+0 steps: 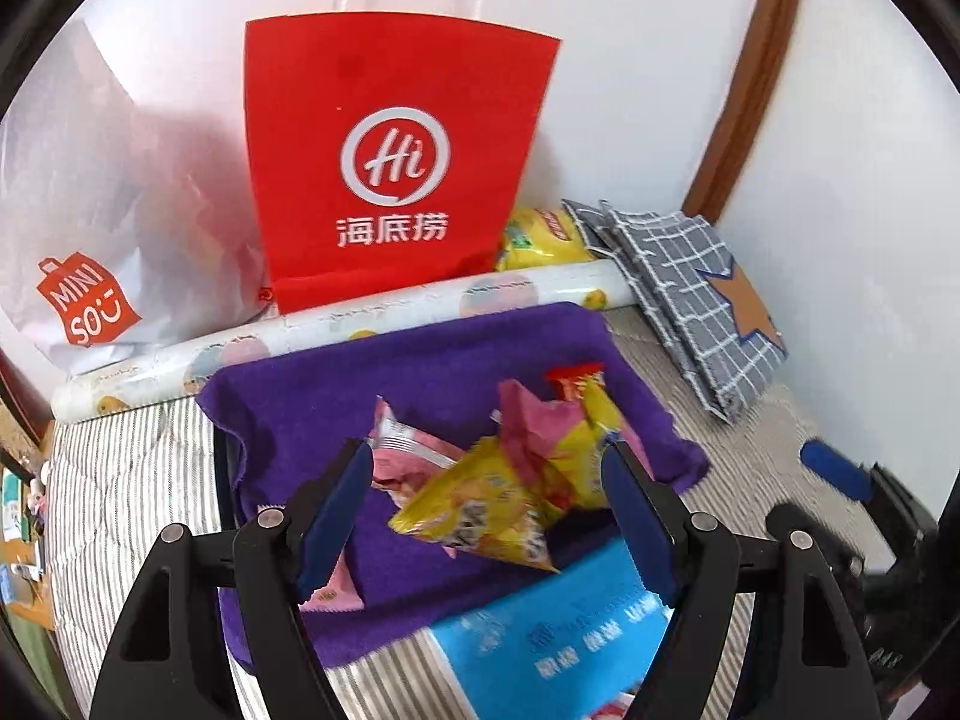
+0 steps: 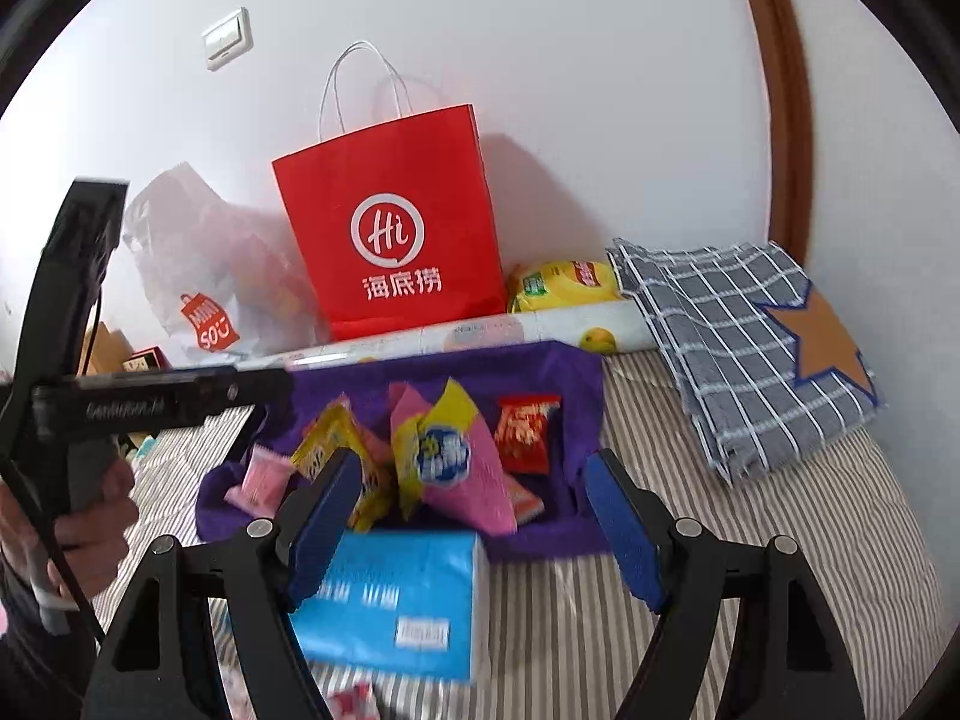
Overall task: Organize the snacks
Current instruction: 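Grasp the red-and-white packet with the right tool while the left tool reaches toward the pale pink packet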
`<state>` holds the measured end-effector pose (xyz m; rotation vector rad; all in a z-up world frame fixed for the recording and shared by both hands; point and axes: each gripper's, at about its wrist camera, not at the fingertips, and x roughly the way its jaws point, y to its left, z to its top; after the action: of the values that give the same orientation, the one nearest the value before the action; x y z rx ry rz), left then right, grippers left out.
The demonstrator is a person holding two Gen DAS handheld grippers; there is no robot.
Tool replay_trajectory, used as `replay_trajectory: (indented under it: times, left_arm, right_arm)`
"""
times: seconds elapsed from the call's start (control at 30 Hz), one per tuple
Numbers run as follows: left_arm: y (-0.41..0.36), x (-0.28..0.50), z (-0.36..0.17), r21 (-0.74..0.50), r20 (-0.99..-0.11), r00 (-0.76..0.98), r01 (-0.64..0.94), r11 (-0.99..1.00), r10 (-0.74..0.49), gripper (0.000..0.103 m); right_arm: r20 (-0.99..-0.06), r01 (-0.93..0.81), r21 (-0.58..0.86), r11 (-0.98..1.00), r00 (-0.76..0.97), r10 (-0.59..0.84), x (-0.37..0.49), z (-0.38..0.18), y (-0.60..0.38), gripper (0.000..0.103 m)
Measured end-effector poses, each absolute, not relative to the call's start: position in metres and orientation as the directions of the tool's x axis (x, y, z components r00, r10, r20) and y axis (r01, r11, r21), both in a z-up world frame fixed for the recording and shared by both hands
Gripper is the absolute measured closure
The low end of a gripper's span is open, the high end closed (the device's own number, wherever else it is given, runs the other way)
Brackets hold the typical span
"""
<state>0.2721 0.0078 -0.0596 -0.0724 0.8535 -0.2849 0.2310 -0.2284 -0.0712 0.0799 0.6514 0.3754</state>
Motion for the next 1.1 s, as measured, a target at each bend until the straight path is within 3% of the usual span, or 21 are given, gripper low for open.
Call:
replay_trajectory:
  times: [0.33, 0.7, 1.1]
  left_arm:
    - [0.027, 0.230, -0.049, -0.194, -0.732, 0.630, 0.174, 0.965, -0.261, 0.025]
    - [0.068, 0.158, -0.095, -0.119, -0.779, 0.608, 0.095, 0.988, -0.152, 0.025]
    - [0.089, 0.134, -0.130, -0.164, -0.809, 0.561, 0.073, 0.984, -0.177, 0.025]
  right_arm:
    - [-0.649, -0.339, 0.205, 0.918, 0.655, 0.387, 0.162, -0.095, -0.226, 0.027]
    - [-0.756, -0.450, 0.229, 0.863, 0.476, 0.449, 0.145, -0.161, -0.178, 0.027]
    - [-0.798, -0.471, 0.165, 0.867, 0.452, 0.397, 0.149, -0.185, -0.155, 0.028]
